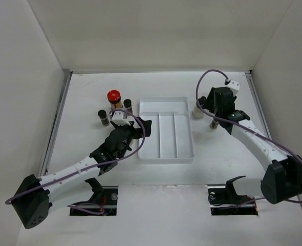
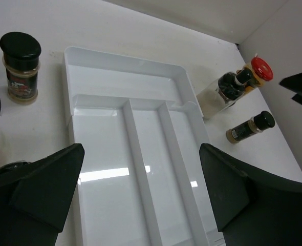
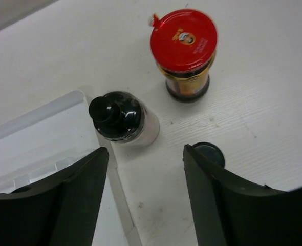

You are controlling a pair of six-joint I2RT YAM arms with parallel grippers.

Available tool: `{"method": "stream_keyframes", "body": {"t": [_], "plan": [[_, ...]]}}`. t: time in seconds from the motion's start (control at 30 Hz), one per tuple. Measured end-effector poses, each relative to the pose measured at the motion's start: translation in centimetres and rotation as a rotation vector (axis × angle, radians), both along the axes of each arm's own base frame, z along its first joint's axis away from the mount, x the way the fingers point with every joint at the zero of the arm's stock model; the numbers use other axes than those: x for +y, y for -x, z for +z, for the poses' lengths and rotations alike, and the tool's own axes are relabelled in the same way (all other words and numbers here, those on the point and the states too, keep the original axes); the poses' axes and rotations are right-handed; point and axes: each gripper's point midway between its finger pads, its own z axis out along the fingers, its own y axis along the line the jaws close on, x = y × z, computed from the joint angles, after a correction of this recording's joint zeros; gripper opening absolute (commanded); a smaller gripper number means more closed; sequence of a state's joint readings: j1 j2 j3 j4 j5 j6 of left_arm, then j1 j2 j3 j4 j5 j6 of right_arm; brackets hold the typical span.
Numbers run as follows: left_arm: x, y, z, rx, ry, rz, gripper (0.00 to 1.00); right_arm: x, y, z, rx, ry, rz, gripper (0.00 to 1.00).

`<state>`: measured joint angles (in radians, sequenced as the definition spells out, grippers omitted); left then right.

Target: Organize the condiment bottles

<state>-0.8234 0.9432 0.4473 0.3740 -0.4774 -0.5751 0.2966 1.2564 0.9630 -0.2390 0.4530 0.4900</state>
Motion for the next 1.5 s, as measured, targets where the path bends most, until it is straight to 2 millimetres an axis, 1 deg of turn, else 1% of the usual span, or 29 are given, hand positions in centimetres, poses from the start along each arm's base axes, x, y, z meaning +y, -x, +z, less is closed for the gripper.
{"method": "stream_keyframes", "body": {"t": [0.1,0.23,0.37,0.57,0.7,0.83,1.0,1.07,1.17,1.2,1.23,1.27,1.4,1.5], "plan": [[-0.2,0.2,0.5,-0.022,0.017,-0.017,1.00,1.4,-0.9,-1.6,0.049,0.038,0.051,0.83],[0.1,0.6,0.8,-0.058,0.050,-0.023,1.00,2.7,-1.9,-3.5,0.098,0.095,0.102,0.90],[0.2,0.8,0.9,-0.077,0.066,-0.026,1.00,3.3,-3.2,-5.0,0.135,0.139,0.125,0.92],[-0.5,0.6,0.9,-0.089,0.076,-0.048,1.00,3.7,-4.9,-6.0,0.148,0.169,0.139,0.92],[-0.7,0.6,0.6,-0.093,0.081,-0.057,1.00,3.9,-5.7,-6.2,0.141,0.171,0.143,0.88],[-0.4,1.1,0.3,-0.103,0.090,-0.066,1.00,4.2,-6.3,-6.4,0.137,0.161,0.152,0.84],[0.4,1.8,2.1,-0.165,0.144,-0.067,1.00,4.2,-7.0,-7.0,0.143,0.158,0.156,0.74],[0.9,1.9,2.8,-0.187,0.164,-0.061,1.00,4.0,-7.1,-7.4,0.151,0.159,0.152,0.72],[1.6,1.8,3.5,-0.211,0.185,-0.042,1.00,4.0,-7.1,-7.7,0.158,0.168,0.154,0.58],[1.8,1.7,3.7,-0.216,0.189,-0.036,1.00,4.0,-7.1,-7.7,0.158,0.167,0.154,0.51],[2.0,1.7,3.8,-0.219,0.192,-0.030,1.00,4.0,-7.1,-7.7,0.158,0.168,0.154,0.47],[2.2,1.6,3.8,-0.222,0.194,-0.026,1.00,4.0,-7.2,-7.7,0.157,0.167,0.154,0.46],[2.9,2.0,4.5,-0.245,0.215,-0.018,1.00,3.9,-6.9,-7.1,0.150,0.171,0.151,0.46],[3.9,2.2,5.6,-0.278,0.244,0.001,1.00,4.2,-6.6,-5.1,0.111,0.187,0.153,0.45]]}}
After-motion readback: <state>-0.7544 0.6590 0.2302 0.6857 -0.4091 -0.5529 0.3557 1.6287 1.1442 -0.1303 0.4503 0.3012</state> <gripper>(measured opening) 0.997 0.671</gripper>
